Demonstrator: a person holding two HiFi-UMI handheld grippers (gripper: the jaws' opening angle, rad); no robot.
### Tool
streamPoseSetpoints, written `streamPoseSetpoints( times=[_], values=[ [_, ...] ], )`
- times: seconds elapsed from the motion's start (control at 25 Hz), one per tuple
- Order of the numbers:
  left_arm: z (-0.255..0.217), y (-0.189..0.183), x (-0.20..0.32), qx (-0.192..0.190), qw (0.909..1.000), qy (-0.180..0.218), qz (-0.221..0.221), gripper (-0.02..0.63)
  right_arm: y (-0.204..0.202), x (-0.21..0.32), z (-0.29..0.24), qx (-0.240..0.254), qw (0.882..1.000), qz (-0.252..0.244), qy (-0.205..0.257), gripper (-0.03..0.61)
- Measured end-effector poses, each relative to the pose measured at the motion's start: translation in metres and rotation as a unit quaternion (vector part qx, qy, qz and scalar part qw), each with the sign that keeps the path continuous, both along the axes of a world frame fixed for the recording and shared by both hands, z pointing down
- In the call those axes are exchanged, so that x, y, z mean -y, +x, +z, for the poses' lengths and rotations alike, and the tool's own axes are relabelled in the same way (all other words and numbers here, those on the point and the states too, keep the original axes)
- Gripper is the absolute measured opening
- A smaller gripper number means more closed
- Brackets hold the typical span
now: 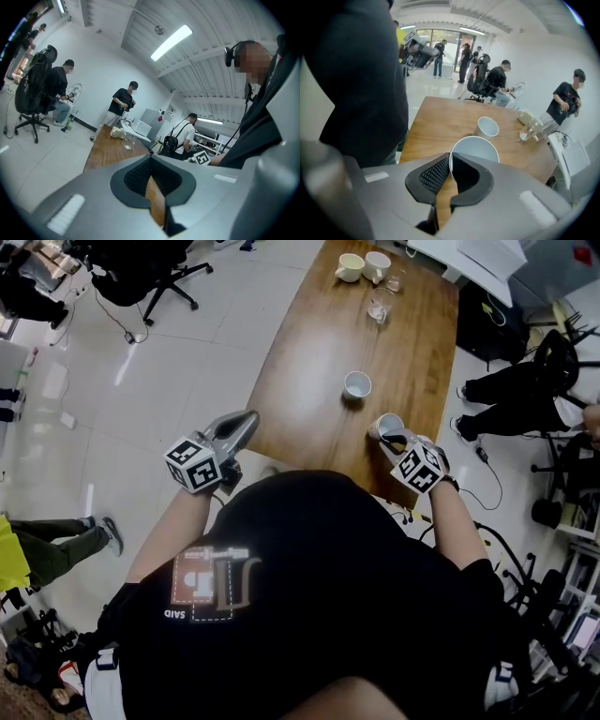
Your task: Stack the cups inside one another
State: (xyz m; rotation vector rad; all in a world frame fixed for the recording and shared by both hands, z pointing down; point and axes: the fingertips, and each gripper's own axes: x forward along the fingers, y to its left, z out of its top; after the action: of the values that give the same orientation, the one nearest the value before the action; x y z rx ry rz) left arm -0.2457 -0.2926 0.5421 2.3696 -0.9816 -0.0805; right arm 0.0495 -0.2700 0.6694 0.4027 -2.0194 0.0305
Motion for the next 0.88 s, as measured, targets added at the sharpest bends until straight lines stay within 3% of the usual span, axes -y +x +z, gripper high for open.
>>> streamPoseSetpoints(
  times=[0.12,0.28,0.52,0.64,0.76,0.88],
  values=[
    [-0.002,-0.013,0.000,-0.008,0.9999,0.006,-0.014,0.002,-0.020,0.048,-0.052,0.054,0.998,0.034,0.025,0.029],
    [-0.006,-0.028,-0.006,-0.016,0.9994,0.009,-0.028,0.002,-0.048,0.099,-0.089,0.073,0.996,0.041,0.039,0.031],
    [-0.004,-0.055,-0.021,-0.007,0.9989,0.008,-0.046,0.002,-0.070,0.122,-0.048,0.023,0.999,0.045,-0.001,0.036],
    [-0.001,-0.064,-0.028,0.000,0.9989,0.000,-0.047,0.002,-0.078,0.121,-0.032,0.023,0.998,0.055,-0.012,0.121],
    [0.001,-0.066,-0.030,0.003,0.9991,-0.004,-0.041,0.002,-0.080,0.121,-0.057,0.066,0.995,0.075,0.005,0.144],
    [-0.004,-0.057,-0.024,0.005,0.9997,0.002,-0.025,0.002,-0.065,0.114,-0.112,0.163,0.978,0.122,0.041,0.129]
  ],
)
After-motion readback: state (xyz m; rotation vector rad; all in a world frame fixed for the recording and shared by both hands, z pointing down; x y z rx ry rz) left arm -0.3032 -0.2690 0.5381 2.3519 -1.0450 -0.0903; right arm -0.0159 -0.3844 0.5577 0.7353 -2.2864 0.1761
